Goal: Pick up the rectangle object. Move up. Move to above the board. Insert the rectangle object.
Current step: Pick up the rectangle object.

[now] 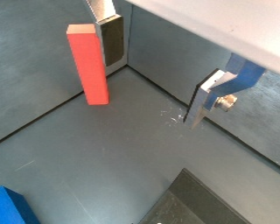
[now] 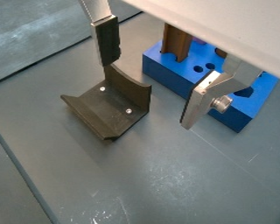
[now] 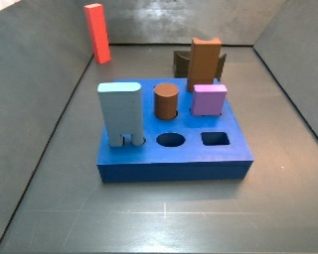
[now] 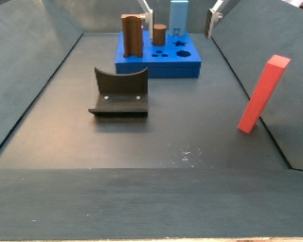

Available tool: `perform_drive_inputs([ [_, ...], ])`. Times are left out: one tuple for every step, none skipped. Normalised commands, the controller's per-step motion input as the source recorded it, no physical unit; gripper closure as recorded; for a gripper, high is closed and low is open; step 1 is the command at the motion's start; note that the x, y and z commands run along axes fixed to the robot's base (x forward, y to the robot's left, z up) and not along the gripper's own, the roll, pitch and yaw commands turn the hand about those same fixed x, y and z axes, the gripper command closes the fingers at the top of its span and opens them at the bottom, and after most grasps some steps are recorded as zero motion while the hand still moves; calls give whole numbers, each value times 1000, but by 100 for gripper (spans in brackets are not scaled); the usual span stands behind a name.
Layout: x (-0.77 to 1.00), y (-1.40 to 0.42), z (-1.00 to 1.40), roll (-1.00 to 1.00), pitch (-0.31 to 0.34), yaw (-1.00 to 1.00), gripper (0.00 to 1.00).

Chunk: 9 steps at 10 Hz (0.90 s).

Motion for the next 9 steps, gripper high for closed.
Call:
perform_drive_inputs([
  [-363,-77,0,0,-30,6,0],
  [-1000,-191,20,0,-131,74,0],
  [-1000,-237,103,0,-131,109,0],
  [-1000,-226,126,0,-127,80,0],
  [-1000,-229,60,20,-110,177,0],
  [-629,-209,0,96,-100,631,0],
  [-369,-203,0,101,-99,886,0],
  [-274,-120,0,101,-90,957,0],
  [-209,0,0,99,-67,980,0],
])
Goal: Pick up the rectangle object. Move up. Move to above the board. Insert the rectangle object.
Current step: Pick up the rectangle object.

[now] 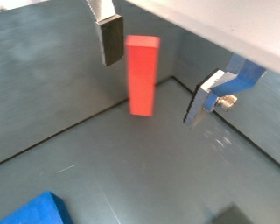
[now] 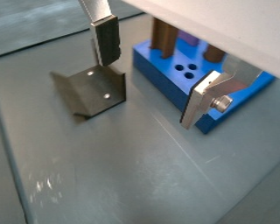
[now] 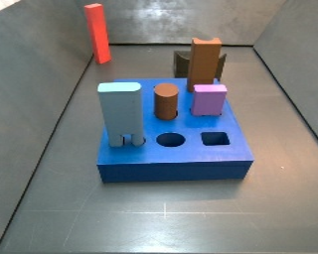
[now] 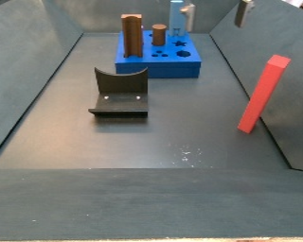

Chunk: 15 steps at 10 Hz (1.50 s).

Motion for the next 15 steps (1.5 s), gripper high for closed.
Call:
perform_drive_inputs([
  [-209,180,0,86,0,817,0],
  [-74,451,0,121,24,637,0],
  [-140,517,-80,129,0,563,0],
  [-246,369,-163,194,0,577,0],
  [-334,180,-174,183,-51,706,0],
  [-357,0,-211,221,-90,800,0],
  [-183,0,-214,224,-86,977,0],
  [-234,0,-166,204,-76,920,0],
  [-363,180,-100,180,-14,660,0],
  [-389,300,-160,221,0,497,0],
  [-431,289,-206,257,0,443,0],
  [-486,237,-249,217,0,489,0],
  [-551,83,-206,111,-20,594,0],
  [-574,134,-223,116,-10,551,0],
  [-491,243,-246,100,-11,420,0],
])
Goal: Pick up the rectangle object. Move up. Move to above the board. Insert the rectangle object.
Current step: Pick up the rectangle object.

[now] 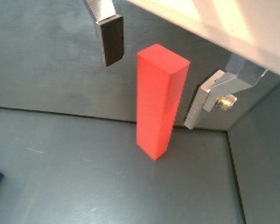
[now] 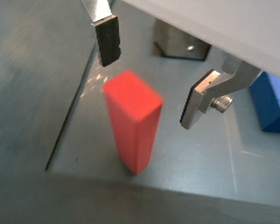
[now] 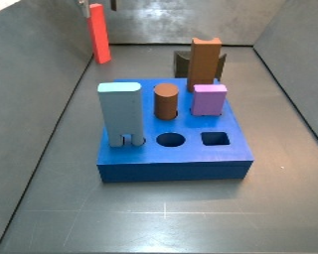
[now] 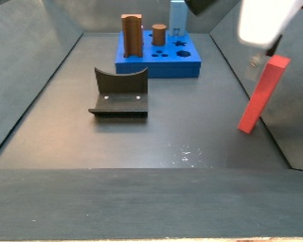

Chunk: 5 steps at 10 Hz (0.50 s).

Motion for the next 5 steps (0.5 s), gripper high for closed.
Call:
perform_drive_inputs([
  [-83,266,-277,44,0,91,0],
  [169,180,-334,20,0,-131,0],
  [203,31,-311,0,0,-226,0],
  [94,0,-243,0,0,-203,0],
  [0,0,-189,23,4,-89,0],
])
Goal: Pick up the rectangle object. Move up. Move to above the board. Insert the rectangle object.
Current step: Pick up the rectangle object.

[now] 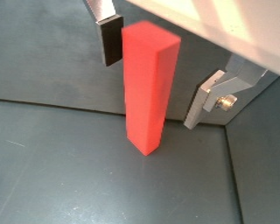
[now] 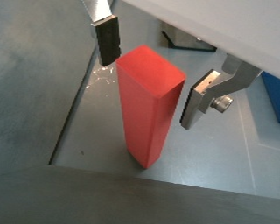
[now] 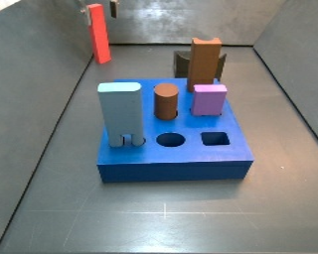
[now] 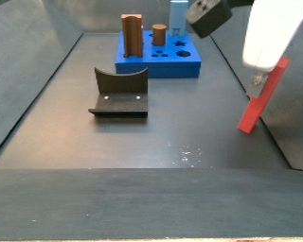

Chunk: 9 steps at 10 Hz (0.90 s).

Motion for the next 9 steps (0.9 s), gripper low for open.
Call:
perform_drive_inputs([
  [-229,46,-194,3,0,-29,0],
  [-417,117,-63,0,0,0,0],
  [-454,126,0,0,-10,0,0],
  [-314,20,0,0,-26,-31,0],
  [-40,-34,54,0,-13,-114,0],
  [0,-106,0,0,0,-154,0],
  [0,0,0,0,-26,0,0],
  [0,-97,0,0,0,0,0],
  [314,-377,-131,-47,-67,0,0],
])
